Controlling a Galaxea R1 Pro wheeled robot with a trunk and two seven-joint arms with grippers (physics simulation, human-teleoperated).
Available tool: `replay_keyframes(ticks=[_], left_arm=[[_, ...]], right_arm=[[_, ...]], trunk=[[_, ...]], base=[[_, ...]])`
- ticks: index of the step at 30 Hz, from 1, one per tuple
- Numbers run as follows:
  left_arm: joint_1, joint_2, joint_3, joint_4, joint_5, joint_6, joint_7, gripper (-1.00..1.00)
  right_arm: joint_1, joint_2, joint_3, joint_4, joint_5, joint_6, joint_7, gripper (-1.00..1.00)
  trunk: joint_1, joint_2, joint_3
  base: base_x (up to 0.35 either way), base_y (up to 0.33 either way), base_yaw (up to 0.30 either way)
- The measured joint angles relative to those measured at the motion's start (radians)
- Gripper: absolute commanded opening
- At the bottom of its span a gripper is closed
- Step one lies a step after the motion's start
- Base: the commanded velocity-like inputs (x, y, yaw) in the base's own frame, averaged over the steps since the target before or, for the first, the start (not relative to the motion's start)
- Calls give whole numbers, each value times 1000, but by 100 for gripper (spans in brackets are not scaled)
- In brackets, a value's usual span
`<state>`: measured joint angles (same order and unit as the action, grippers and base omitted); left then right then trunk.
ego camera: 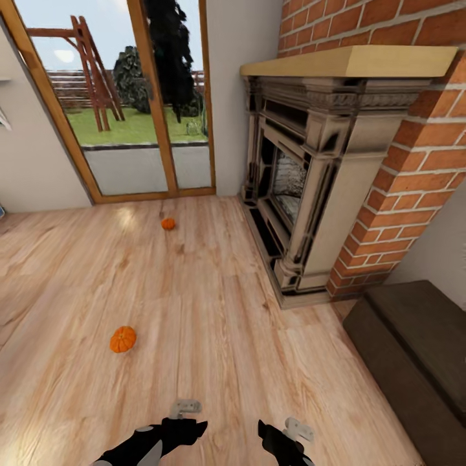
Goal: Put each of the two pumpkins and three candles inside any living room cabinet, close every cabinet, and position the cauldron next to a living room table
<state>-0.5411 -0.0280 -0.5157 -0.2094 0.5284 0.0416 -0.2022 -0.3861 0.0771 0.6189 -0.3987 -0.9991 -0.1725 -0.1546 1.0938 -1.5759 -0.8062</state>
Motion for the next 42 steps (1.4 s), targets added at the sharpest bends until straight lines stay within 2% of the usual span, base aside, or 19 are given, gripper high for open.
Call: replay_keyframes(ticks=[12, 18, 28, 33, 42], left_arm=[[0, 0, 0, 0, 0, 0, 0, 100], [0, 0, 0, 0, 0, 0, 0, 100], [0, 1, 0, 0, 0, 0, 0, 100], [0, 1, 0, 0, 0, 0, 0, 100], [0, 1, -1, 0, 0, -1, -1, 100]], right_arm=[[0, 1, 0, 0, 0, -1, -1, 100], [-1, 6, 1, 0, 1, -39, -2, 100], [-1, 8, 1, -2, 1, -48, -5, 100], [-1, 8, 1, -3, 0, -49, -4, 100], [-1, 2, 0, -2, -2, -49, -2, 100]], trunk=[[0, 0, -8], [0, 0, -8], [0, 0, -8], [0, 0, -8], [0, 0, -4]], base=[[246, 0, -229], [249, 0, -29], [229, 36, -1], [156, 172, -77], [22, 37, -248]])
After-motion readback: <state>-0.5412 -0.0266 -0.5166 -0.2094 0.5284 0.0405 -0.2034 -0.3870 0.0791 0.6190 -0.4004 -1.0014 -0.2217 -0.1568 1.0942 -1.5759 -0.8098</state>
